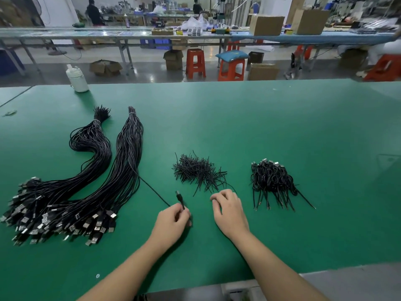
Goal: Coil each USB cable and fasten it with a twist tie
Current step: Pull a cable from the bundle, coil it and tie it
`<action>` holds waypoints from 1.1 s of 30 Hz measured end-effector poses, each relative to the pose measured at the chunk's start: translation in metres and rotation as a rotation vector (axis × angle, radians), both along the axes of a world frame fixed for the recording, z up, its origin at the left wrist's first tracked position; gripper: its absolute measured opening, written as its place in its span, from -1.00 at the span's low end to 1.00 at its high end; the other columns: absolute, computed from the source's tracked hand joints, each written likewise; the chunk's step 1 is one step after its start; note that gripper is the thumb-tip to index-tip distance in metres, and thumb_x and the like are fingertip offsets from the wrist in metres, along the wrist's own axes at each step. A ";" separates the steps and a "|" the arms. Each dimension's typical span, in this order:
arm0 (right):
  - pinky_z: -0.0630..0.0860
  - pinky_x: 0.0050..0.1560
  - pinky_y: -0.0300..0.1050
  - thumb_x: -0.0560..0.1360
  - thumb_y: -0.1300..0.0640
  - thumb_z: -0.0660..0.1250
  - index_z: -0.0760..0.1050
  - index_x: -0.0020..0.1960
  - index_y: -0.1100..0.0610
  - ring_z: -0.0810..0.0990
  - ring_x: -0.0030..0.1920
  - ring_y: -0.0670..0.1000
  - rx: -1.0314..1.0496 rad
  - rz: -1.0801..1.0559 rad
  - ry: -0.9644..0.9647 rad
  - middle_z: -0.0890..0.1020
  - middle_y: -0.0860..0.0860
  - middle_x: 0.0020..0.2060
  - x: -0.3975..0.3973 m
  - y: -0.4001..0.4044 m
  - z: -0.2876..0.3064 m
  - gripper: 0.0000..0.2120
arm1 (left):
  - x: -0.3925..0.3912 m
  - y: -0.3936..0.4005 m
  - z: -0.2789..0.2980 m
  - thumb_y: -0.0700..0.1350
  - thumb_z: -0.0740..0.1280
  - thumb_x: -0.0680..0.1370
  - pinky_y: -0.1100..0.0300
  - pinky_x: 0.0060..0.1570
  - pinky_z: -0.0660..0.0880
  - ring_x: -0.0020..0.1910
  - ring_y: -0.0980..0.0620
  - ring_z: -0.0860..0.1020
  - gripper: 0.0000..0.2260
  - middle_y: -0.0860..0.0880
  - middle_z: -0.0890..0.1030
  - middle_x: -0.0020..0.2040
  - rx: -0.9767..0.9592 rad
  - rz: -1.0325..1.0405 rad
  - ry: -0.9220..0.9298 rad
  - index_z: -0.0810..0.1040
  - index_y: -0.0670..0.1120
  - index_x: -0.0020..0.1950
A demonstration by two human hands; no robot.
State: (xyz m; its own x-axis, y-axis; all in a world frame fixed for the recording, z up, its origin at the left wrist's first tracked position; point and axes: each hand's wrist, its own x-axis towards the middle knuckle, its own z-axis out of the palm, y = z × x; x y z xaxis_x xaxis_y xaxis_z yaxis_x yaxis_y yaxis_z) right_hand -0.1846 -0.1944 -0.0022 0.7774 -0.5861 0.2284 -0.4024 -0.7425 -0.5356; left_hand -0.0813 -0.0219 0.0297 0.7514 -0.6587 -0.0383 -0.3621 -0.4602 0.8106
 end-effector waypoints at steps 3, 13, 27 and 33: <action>0.40 0.21 -0.12 0.62 0.00 0.17 0.58 0.14 -0.04 0.40 0.12 -0.09 -0.034 0.152 0.002 0.48 -0.17 0.11 -0.003 0.004 0.004 -0.77 | 0.000 -0.013 0.005 -0.10 0.28 0.62 0.19 -0.43 0.29 -0.47 0.02 0.35 -0.75 -0.01 0.68 -0.32 -0.192 0.139 0.295 0.53 -0.18 -0.23; 0.47 -0.06 -0.23 0.55 0.14 0.40 0.63 -0.04 -0.01 0.54 -0.19 -0.21 0.737 0.151 -0.190 0.65 -0.23 -0.22 -0.010 0.038 0.025 -0.93 | -0.014 -0.031 0.010 -0.03 0.44 0.53 0.20 -0.04 0.47 -0.11 0.09 0.57 -0.90 0.01 0.52 -0.12 -0.310 0.169 0.144 0.71 -0.01 -0.13; 0.41 0.00 -0.09 0.64 0.11 0.27 0.59 -0.15 0.14 0.50 -0.13 -0.07 0.998 0.185 -0.445 0.62 -0.03 -0.22 -0.001 0.052 0.070 -0.77 | -0.018 -0.030 0.055 -0.16 0.41 0.55 0.44 0.02 0.46 0.14 0.19 0.60 -0.87 0.07 0.68 0.10 -0.581 0.092 0.373 0.75 0.01 -0.04; 0.42 -0.07 -0.18 0.68 0.22 0.17 0.58 -0.01 0.08 0.47 -0.24 -0.04 0.908 0.274 -0.416 0.52 -0.04 -0.38 0.000 0.054 0.082 -0.78 | -0.016 -0.025 0.065 -0.11 0.26 0.65 0.41 0.04 0.48 0.06 0.18 0.62 -0.76 0.07 0.69 0.04 -0.527 -0.085 0.462 0.69 0.14 0.13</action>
